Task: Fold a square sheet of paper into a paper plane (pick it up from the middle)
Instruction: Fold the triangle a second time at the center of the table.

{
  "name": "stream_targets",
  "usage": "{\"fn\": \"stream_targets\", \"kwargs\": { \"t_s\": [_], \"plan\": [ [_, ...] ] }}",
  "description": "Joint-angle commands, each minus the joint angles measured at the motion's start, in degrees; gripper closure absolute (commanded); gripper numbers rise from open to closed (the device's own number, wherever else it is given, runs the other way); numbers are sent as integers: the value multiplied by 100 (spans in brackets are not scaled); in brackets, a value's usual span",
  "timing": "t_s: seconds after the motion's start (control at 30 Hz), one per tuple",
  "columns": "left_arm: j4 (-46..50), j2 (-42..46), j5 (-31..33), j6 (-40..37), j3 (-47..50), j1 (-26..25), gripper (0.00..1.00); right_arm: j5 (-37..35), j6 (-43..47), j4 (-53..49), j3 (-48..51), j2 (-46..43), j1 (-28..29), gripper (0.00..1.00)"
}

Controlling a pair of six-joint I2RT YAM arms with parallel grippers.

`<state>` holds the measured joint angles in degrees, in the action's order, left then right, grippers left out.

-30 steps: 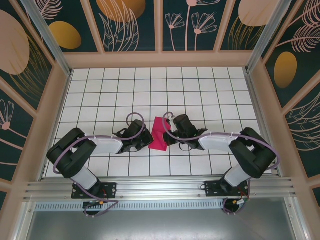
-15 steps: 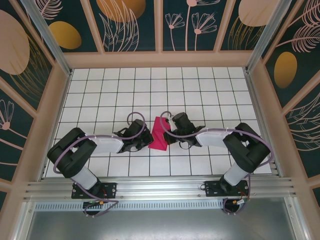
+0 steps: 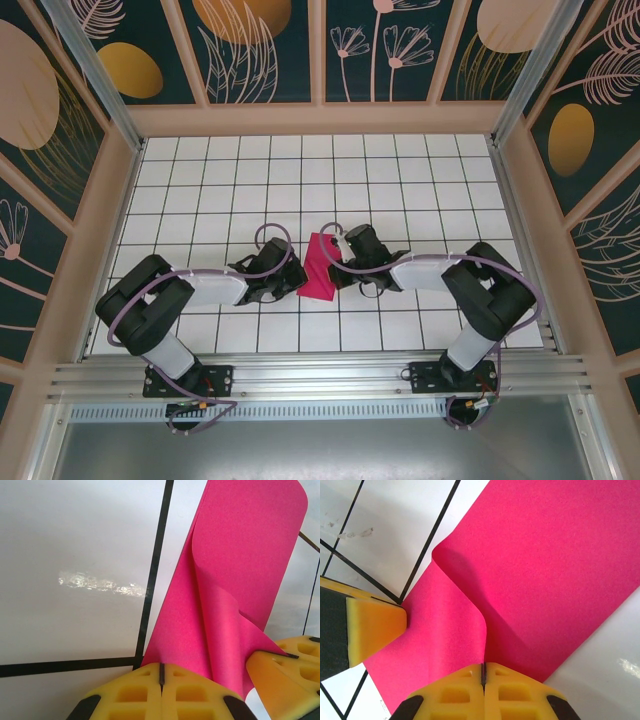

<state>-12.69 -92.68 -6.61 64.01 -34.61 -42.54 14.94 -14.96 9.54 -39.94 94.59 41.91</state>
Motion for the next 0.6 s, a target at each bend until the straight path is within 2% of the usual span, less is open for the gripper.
{"fn": "stream_targets", "kwargs": {
  "t_s": [0.0, 0.57],
  "plan": [
    [688, -223, 285, -168, 16, 2, 100, 79, 151, -44, -169, 79, -60, 99],
    [724, -311, 304, -235, -13, 8, 100, 88, 230, -81, -229, 313, -124, 98]
  ]
}}
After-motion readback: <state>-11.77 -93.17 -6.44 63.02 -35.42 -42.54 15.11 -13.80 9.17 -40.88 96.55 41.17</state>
